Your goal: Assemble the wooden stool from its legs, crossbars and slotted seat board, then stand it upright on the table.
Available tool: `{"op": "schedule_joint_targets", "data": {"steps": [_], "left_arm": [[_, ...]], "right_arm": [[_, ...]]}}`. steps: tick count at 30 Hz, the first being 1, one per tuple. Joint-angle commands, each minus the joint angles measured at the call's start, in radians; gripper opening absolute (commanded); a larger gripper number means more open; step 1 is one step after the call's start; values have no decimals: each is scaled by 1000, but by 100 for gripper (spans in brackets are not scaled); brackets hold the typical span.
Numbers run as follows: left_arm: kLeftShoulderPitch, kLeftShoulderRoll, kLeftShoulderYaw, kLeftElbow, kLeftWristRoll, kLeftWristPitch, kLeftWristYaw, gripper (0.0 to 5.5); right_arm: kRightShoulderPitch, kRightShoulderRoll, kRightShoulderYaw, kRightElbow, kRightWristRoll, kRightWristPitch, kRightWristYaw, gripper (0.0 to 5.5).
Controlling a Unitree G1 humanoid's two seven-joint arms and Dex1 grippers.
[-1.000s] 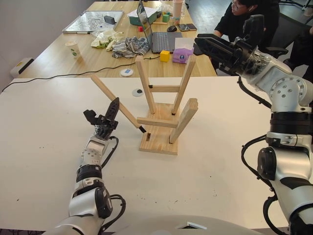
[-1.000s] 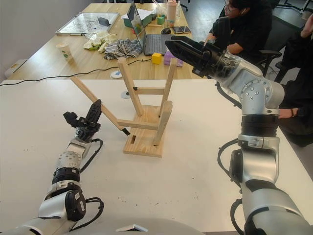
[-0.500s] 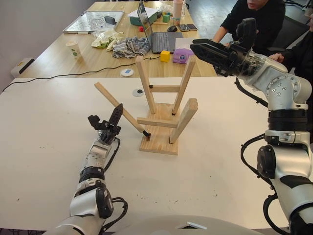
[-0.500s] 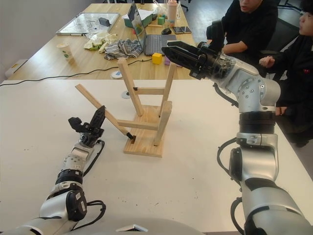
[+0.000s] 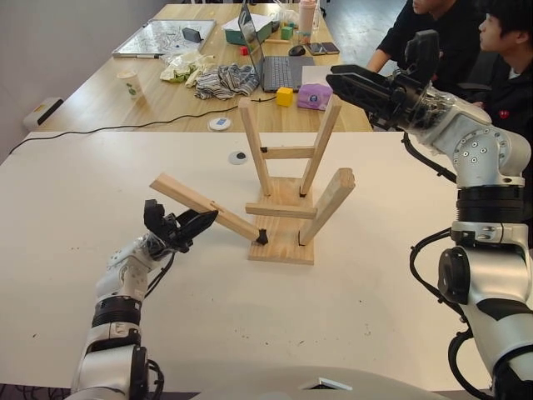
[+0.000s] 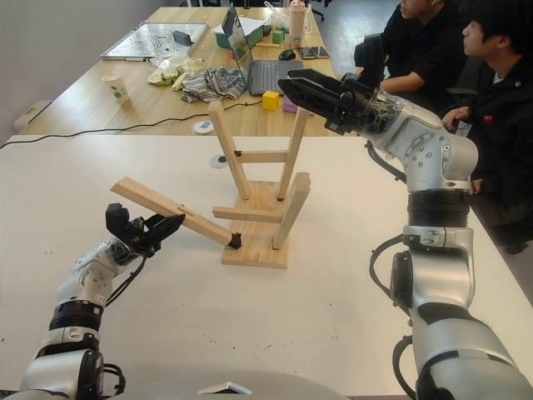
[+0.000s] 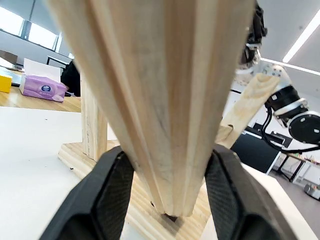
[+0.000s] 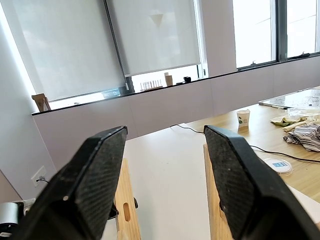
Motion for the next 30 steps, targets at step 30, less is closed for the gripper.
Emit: {"op": "schedule_joint_targets", "data": {"steps": [30], "left_arm": [[-173,236,-317,50,303,-25,-111,201]], "right_arm": [[94,7,10,-128,-3,13,-26,282]]}}
